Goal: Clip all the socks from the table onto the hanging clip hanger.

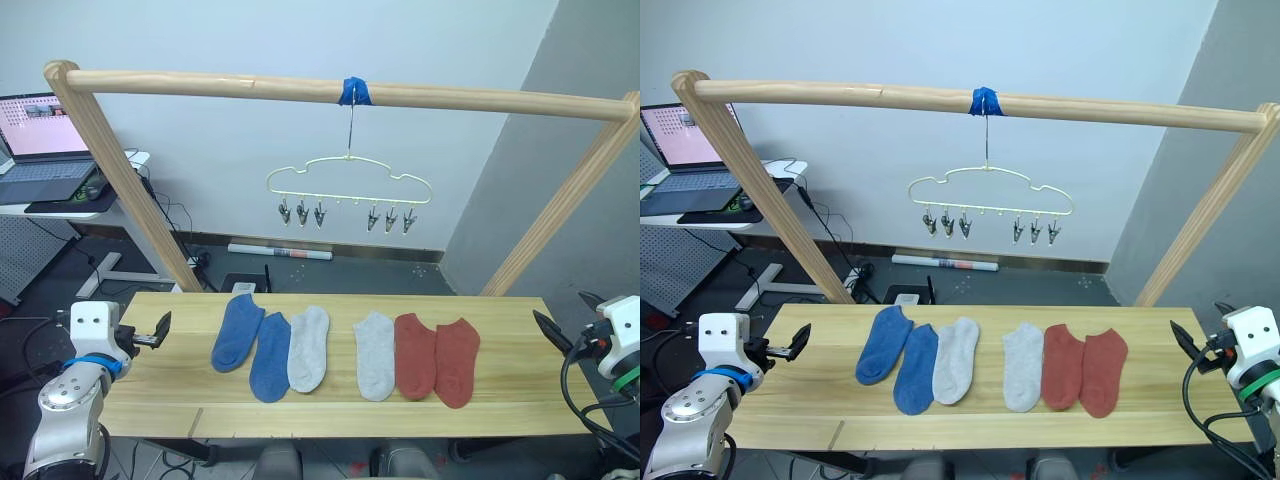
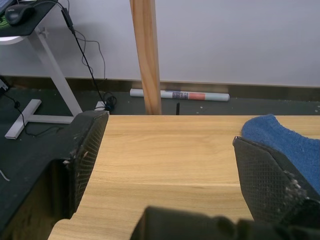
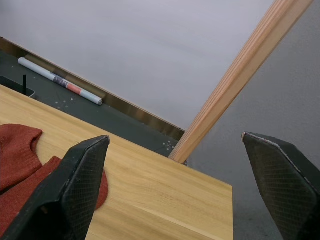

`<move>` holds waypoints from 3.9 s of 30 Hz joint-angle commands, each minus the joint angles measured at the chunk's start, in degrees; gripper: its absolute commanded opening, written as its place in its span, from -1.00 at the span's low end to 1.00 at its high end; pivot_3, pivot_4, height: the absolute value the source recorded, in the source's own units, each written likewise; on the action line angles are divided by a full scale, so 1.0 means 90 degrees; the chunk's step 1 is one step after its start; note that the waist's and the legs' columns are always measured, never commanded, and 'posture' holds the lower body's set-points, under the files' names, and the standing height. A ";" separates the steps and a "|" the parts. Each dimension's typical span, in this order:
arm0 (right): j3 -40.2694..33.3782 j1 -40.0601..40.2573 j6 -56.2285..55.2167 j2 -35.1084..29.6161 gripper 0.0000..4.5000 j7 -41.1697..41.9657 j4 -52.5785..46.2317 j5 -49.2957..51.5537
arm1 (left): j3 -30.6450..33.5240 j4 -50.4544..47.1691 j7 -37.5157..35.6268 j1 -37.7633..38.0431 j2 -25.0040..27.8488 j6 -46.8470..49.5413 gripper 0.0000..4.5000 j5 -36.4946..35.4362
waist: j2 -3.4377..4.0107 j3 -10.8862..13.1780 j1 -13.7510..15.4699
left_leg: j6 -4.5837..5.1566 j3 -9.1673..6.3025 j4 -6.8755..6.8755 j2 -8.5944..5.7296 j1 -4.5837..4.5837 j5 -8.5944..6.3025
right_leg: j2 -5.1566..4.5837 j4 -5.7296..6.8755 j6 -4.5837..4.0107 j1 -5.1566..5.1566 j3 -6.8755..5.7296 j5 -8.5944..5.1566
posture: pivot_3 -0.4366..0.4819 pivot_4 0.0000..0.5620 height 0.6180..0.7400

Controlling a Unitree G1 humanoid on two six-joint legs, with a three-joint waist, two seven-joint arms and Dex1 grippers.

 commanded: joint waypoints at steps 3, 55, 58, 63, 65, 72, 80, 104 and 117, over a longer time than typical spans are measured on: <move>-0.0082 -0.0035 -0.0096 -0.0088 0.98 -0.0006 -0.0232 0.0048 | 0.0158 0.0129 0.0325 -0.0161 0.0132 -0.0506 1.00 0.0245 | 0.0001 0.0000 0.0003 | 0.0000 0.0000 0.0000 0.0000 0.0000 0.0000 | 0.0000 0.0000 0.0000 0.0000 0.0000 0.0000 | 0.24 -0.85 1.00; 0.1614 -0.1766 0.3773 0.0246 1.00 -0.1197 -0.5178 0.2223 | -0.1041 -0.2417 0.0231 -0.2855 -0.1477 0.1236 0.29 -0.0838 | -0.0004 0.1372 -0.0415 | 0.0004 -0.0041 0.0014 0.0001 -0.0129 0.0002 | 0.0020 0.0008 0.0051 -0.0093 0.0003 0.0019 | -0.34 0.26 1.00; 0.1864 -0.1990 0.3865 0.0351 1.00 -0.1316 -0.5254 0.2233 | -0.1083 -0.2123 0.0056 -0.3167 -0.1581 0.1139 0.29 -0.0923 | -0.0006 0.1441 -0.0431 | 0.0004 -0.0045 0.0022 0.0000 -0.0129 0.0004 | 0.0026 0.0013 0.0054 -0.0093 0.0008 0.0022 | -0.37 0.29 1.00; 0.2142 -0.2290 0.4048 0.0505 1.00 -0.1455 -0.5320 0.2426 | -0.1013 -0.1776 0.0162 -0.3474 -0.1714 0.0923 0.29 -0.0826 | -0.0006 0.1483 -0.0516 | 0.0004 -0.0045 0.0020 0.0000 -0.0140 0.0003 | 0.0027 0.0006 0.0057 -0.0100 0.0011 0.0021 | -0.40 0.31 1.00; 0.2234 -0.2351 0.4099 0.0490 1.00 -0.1460 -0.5340 0.2430 | -0.0996 -0.1834 0.0242 -0.3516 -0.1787 0.0875 0.29 -0.0838 | -0.0006 0.1491 -0.0524 | 0.0004 -0.0045 0.0018 0.0000 -0.0142 0.0003 | 0.0028 0.0004 0.0063 -0.0102 0.0012 0.0016 | -0.40 0.31 1.00; 0.2302 -0.2570 0.4247 0.0493 1.00 -0.1587 -0.5362 0.2542 | -0.0900 -0.1775 0.0411 -0.3660 -0.1774 0.0786 0.29 -0.0808 | -0.0010 0.1573 -0.0532 | 0.0003 -0.0044 0.0017 0.0000 -0.0144 0.0003 | 0.0027 0.0003 0.0068 -0.0104 0.0012 0.0012 | -0.41 0.32 1.00; 0.2303 -0.2645 0.4280 0.0483 1.00 -0.1689 -0.5369 0.2585 | -0.0879 -0.1799 0.0378 -0.3579 -0.1660 0.0810 0.29 -0.0806 | -0.0006 0.1596 -0.0538 | 0.0003 -0.0045 0.0017 0.0001 -0.0159 0.0003 | 0.0027 0.0000 0.0068 -0.0118 0.0011 0.0012 | -0.41 0.32 1.00; 0.2318 -0.3274 0.4331 0.0375 1.00 -0.1420 -0.5222 0.3112 | -0.0951 -0.2413 0.0765 -0.3523 -0.1909 0.0931 0.29 -0.0826 | -0.0005 0.1613 -0.0529 | 0.0001 -0.0046 0.0021 0.0001 -0.0243 0.0004 | 0.0027 0.0004 0.0070 -0.0207 0.0008 0.0015 | -0.37 0.31 1.00; 0.2270 -0.3440 0.4426 0.0296 1.00 -0.1475 -0.5162 0.3187 | -0.0946 -0.2288 0.0743 -0.3650 -0.1886 0.0892 -0.76 -0.0793 | -0.0005 0.1613 -0.0527 | 0.0001 -0.0046 0.0021 0.0000 -0.0248 0.0004 | 0.0027 0.0004 0.0070 -0.0211 0.0008 0.0015 | -0.37 0.31 1.00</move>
